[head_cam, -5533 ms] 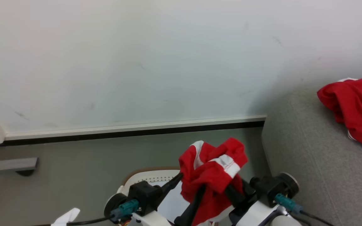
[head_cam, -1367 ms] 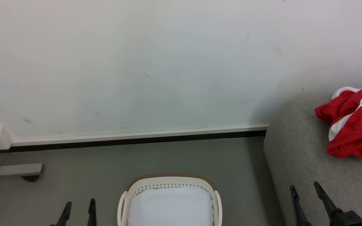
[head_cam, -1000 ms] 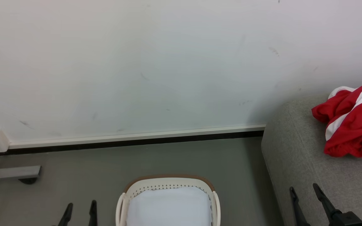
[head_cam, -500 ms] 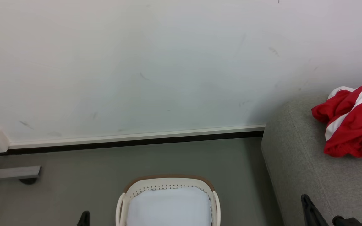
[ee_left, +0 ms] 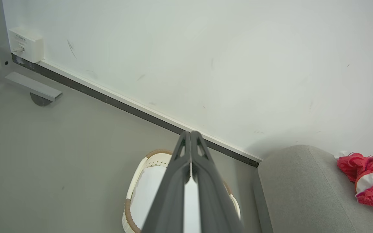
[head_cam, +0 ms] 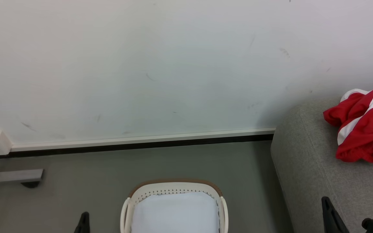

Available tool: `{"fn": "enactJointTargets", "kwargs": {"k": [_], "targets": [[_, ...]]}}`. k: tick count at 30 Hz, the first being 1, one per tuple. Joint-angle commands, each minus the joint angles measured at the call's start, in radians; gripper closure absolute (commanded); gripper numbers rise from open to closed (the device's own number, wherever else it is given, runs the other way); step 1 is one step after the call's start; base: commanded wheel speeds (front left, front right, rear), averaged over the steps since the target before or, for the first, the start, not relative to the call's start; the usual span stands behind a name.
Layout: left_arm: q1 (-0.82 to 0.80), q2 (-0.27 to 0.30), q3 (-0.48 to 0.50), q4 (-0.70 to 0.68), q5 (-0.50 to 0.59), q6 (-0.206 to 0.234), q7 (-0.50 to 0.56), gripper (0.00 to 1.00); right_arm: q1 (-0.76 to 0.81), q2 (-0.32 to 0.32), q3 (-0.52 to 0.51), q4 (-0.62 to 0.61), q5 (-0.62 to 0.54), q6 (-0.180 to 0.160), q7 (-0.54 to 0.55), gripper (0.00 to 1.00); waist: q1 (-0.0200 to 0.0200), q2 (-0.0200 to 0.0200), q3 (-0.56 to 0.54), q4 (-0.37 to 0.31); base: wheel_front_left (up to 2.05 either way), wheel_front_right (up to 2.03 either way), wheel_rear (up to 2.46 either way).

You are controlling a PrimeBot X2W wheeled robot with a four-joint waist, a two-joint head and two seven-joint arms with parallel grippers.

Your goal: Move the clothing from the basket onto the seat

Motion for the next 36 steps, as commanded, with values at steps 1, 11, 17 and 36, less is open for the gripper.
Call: {"fn": "enactJointTargets", "kwargs": {"k": [1,11,17,36], "targets": [[-0.028,0.007,0.007,-0.017,-0.041,-0.005,0.008,1.0,-0.028,-0.007,-0.009,-0.02,0.041,0.0,0.007,1.0,-0.0001,0.0,0.0,0.001,0.0,0.0,0.0],[-0.049,0.007,0.013,-0.023,-0.198,-0.008,0.048,1.0,-0.04,-0.008,-0.026,-0.032,0.204,-0.001,0.048,1.0,-0.0001,0.0,0.004,0.005,0.0,0.0,0.0],[-0.06,0.007,0.018,-0.025,-0.283,-0.01,0.07,1.0,-0.046,-0.009,-0.036,-0.038,0.294,-0.001,0.07,1.0,-0.0001,0.0,0.006,0.008,0.0,0.0,0.0],[-0.092,0.008,0.029,-0.031,-0.522,-0.015,0.133,1.0,-0.063,-0.01,-0.063,-0.054,0.543,-0.001,0.132,1.0,-0.0001,0.0,0.013,0.018,0.0,0.0,0.0]]}}
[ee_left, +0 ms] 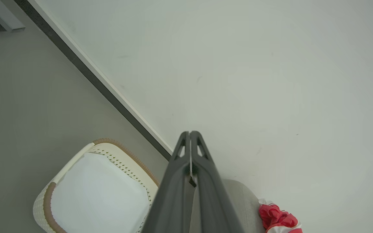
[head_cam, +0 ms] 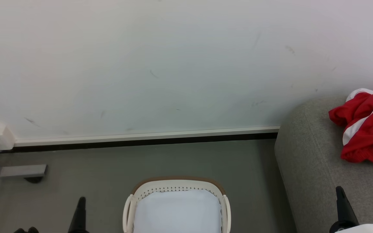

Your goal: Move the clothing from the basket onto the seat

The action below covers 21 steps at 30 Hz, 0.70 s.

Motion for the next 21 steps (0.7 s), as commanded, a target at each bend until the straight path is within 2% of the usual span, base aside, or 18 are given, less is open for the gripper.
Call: {"fn": "enactJointTargets", "kwargs": {"k": [1,21], "targets": [[-0.022,0.008,0.003,-0.013,-0.037,-0.007,0.007,1.0,-0.023,-0.01,-0.008,-0.013,0.034,-0.001,0.006,1.0,0.0,0.0,0.001,0.001,0.0,0.0,0.0],[-0.05,0.008,0.015,-0.017,-0.243,-0.01,0.062,1.0,-0.039,-0.011,-0.031,-0.028,0.251,-0.001,0.06,1.0,0.0,0.0,0.007,0.011,0.0,0.0,0.0]]}}
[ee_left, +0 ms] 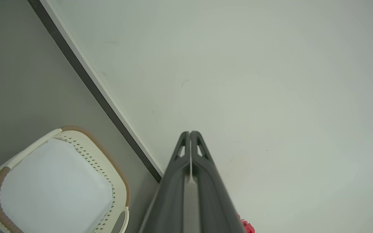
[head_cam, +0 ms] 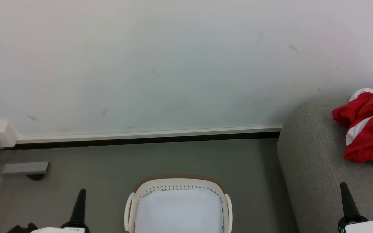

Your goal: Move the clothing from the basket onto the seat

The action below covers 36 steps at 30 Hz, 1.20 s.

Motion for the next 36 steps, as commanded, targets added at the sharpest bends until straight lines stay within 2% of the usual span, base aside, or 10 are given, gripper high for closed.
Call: {"fn": "enactJointTargets", "kwargs": {"k": [1,36], "targets": [[-0.02,0.008,0.006,-0.009,-0.031,-0.003,0.008,1.0,-0.022,-0.01,-0.006,-0.013,0.032,-0.001,0.008,1.0,-0.0001,0.0,0.001,0.001,0.0,0.0,0.0],[-0.056,0.009,0.019,-0.015,-0.305,-0.011,0.082,1.0,-0.038,-0.011,-0.037,-0.031,0.319,-0.002,0.08,1.0,-0.0001,0.0,0.012,0.017,0.0,0.0,0.0]]}}
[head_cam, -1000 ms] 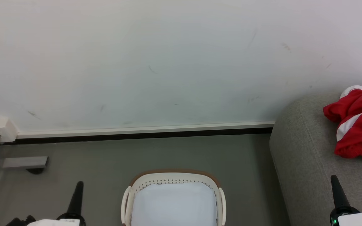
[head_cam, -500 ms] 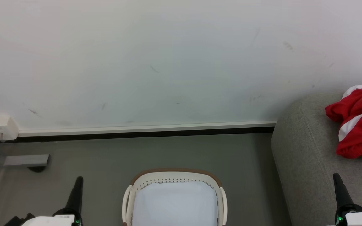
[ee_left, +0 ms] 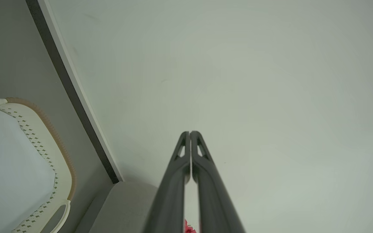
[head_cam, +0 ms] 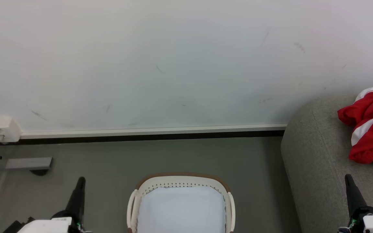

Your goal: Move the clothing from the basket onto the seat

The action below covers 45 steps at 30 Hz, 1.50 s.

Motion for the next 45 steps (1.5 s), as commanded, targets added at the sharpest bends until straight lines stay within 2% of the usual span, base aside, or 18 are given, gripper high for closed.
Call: {"fn": "enactJointTargets", "kwargs": {"k": [1,15,45], "targets": [[-0.013,0.007,0.003,-0.005,-0.017,-0.008,0.006,1.0,-0.009,-0.008,-0.005,-0.008,0.02,-0.002,0.006,1.0,0.0,-0.0001,0.0,0.001,0.0,0.0,0.0],[-0.025,0.007,0.007,-0.006,-0.112,-0.009,0.031,1.0,-0.018,-0.009,-0.015,-0.014,0.114,-0.002,0.029,1.0,0.0,-0.0001,0.005,0.007,0.0,0.0,0.0],[-0.024,0.007,0.007,-0.006,-0.109,-0.008,0.03,1.0,-0.017,-0.008,-0.015,-0.013,0.109,-0.002,0.029,1.0,0.0,-0.0001,0.005,0.007,0.0,0.0,0.0]]}}
